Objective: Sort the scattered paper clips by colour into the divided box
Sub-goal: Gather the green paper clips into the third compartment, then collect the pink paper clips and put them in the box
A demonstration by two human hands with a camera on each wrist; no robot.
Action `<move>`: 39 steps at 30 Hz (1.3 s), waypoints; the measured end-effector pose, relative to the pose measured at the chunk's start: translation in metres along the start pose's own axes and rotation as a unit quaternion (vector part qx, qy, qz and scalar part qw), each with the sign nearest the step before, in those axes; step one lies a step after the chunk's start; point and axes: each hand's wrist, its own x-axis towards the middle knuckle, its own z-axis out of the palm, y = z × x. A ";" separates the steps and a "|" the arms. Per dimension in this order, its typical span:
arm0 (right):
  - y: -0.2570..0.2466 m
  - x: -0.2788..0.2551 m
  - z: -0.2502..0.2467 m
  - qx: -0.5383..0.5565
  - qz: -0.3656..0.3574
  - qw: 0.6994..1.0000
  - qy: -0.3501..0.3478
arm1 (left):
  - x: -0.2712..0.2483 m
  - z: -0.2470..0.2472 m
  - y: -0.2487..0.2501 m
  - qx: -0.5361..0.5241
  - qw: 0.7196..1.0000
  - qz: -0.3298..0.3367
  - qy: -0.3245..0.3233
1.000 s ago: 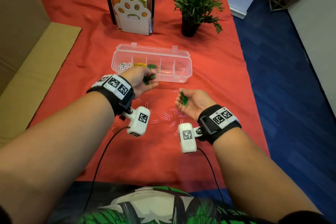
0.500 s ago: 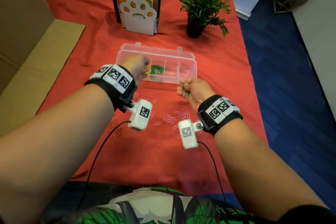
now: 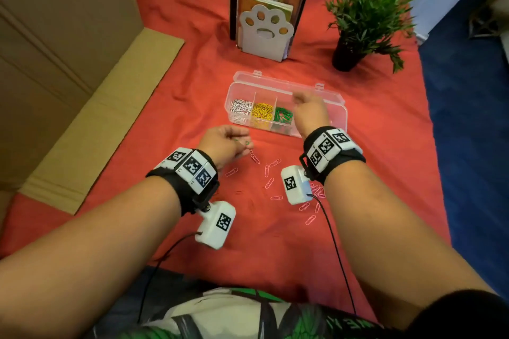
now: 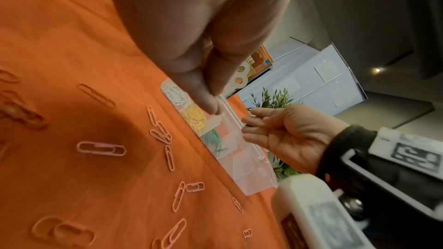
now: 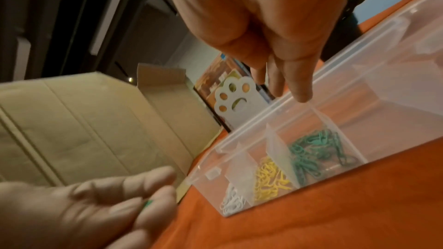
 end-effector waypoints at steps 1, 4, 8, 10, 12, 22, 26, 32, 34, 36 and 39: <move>0.003 -0.003 -0.002 0.016 -0.006 1.000 0.017 | 0.002 0.002 0.003 0.011 1.000 0.016 0.002; 0.019 -0.018 -0.015 0.034 -0.024 0.999 0.032 | 0.015 0.016 0.014 0.105 0.989 0.099 0.015; 0.045 -0.046 -0.038 0.007 -0.015 1.000 0.016 | 0.030 0.049 0.035 0.240 0.947 0.211 0.025; 0.059 -0.061 -0.049 -0.002 -0.010 1.000 0.015 | 0.036 0.064 0.043 0.305 0.920 0.243 0.038; 0.072 -0.074 -0.059 -0.005 -0.009 1.000 0.010 | 0.043 0.076 0.046 0.342 0.904 0.253 0.040; 0.123 -0.110 -0.083 -0.222 0.013 0.971 -0.089 | 0.032 0.088 0.023 0.422 0.870 0.251 0.051; 0.137 -0.124 -0.064 -0.266 -0.054 0.953 -0.138 | -0.001 0.081 -0.021 0.482 0.842 0.239 -0.028; 0.151 -0.138 -0.038 -0.385 -0.191 0.889 -0.160 | -0.024 0.062 -0.076 0.567 0.794 0.197 -0.098; 0.151 -0.142 -0.035 -0.407 -0.220 0.874 -0.150 | -0.027 0.063 -0.082 0.593 0.769 0.214 -0.110; 0.149 -0.145 -0.034 -0.421 -0.238 0.864 -0.137 | -0.029 0.065 -0.087 0.612 0.749 0.228 -0.115; 0.146 -0.148 -0.032 -0.434 -0.238 0.858 -0.140 | -0.029 0.068 -0.091 0.627 0.736 0.232 -0.109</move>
